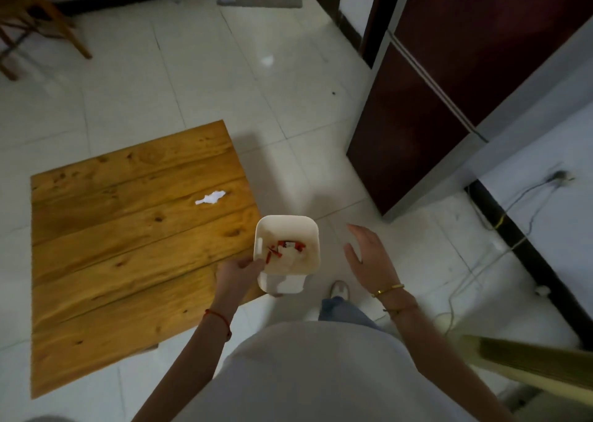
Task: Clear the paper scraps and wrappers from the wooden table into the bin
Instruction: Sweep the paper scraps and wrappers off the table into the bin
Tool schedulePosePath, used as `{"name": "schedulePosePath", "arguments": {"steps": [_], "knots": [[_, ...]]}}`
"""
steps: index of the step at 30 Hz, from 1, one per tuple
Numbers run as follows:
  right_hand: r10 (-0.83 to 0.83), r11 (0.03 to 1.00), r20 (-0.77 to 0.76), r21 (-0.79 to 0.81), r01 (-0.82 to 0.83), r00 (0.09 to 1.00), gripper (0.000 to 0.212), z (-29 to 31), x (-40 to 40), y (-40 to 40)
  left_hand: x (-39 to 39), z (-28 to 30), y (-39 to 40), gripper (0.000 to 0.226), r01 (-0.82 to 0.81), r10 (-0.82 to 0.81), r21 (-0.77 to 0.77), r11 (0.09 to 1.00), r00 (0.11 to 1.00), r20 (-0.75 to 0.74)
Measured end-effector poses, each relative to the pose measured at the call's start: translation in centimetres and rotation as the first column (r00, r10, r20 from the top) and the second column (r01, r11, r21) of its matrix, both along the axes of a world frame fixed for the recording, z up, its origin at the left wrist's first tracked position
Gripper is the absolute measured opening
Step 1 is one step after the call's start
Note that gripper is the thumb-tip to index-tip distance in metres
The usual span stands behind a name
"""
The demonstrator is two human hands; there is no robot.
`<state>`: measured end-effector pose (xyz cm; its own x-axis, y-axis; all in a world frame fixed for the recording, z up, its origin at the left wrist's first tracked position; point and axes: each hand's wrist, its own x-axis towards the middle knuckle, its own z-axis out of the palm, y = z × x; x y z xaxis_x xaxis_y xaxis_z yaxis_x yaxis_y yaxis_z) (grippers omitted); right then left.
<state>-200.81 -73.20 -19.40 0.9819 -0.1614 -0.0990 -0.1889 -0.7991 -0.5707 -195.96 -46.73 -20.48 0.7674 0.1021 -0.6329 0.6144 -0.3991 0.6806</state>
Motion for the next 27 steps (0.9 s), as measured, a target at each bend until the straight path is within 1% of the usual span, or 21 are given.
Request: {"name": "schedulePosePath", "arguments": {"steps": [2, 6, 9, 11, 12, 17, 21, 24, 27], "knots": [[0.037, 0.999, 0.013, -0.020, -0.037, 0.999, 0.040, 1.0, 2.0, -3.7, 1.1, 0.3, -3.3, 0.010, -0.061, 0.061, -0.033, 0.998, 0.998, 0.004], [0.085, 0.996, 0.015, -0.002, -0.085, 0.996, 0.041, 2.1, 6.3, -9.9, 3.6, 0.8, -9.0, 0.010, -0.145, 0.145, -0.082, 0.986, 0.989, 0.000], [0.128, 0.992, 0.002, 0.005, -0.128, 0.992, 0.042, 2.3, 9.7, -12.6, 5.4, 1.2, -12.0, 0.016, -0.213, 0.212, -0.083, 0.974, 0.977, -0.017], [0.174, 0.985, -0.009, 0.015, -0.174, 0.985, 0.043, 2.2, 12.3, -13.6, 6.8, 1.4, -13.3, 0.010, -0.248, 0.247, -0.082, 0.965, 0.969, -0.023], [0.192, 0.981, -0.011, 0.020, -0.192, 0.981, 0.043, 2.2, 13.6, -13.9, 7.5, 1.4, -13.8, 0.008, -0.257, 0.256, -0.077, 0.963, 0.966, -0.027], [0.309, 0.951, 0.002, 0.007, -0.309, 0.951, 0.043, 1.8, 20.9, -14.5, 11.6, 1.3, -15.1, 0.011, -0.326, 0.325, -0.036, 0.945, 0.945, -0.018], [0.399, 0.916, 0.012, 0.031, -0.399, 0.917, 0.041, 1.1, 27.4, -13.8, 15.8, 0.7, -15.2, 0.019, -0.380, 0.380, -0.019, 0.925, 0.925, 0.000], [0.481, 0.876, 0.019, 0.013, -0.482, 0.876, 0.039, 0.8, 33.1, -12.3, 19.3, 0.2, -14.8, 0.020, -0.465, 0.465, -0.019, 0.885, 0.885, 0.004], [0.577, 0.817, 0.015, -0.009, -0.577, 0.817, 0.039, 0.7, 38.7, -10.2, 22.2, -0.2, -14.1, 0.023, -0.527, 0.526, -0.021, 0.850, 0.850, -0.012]]}}
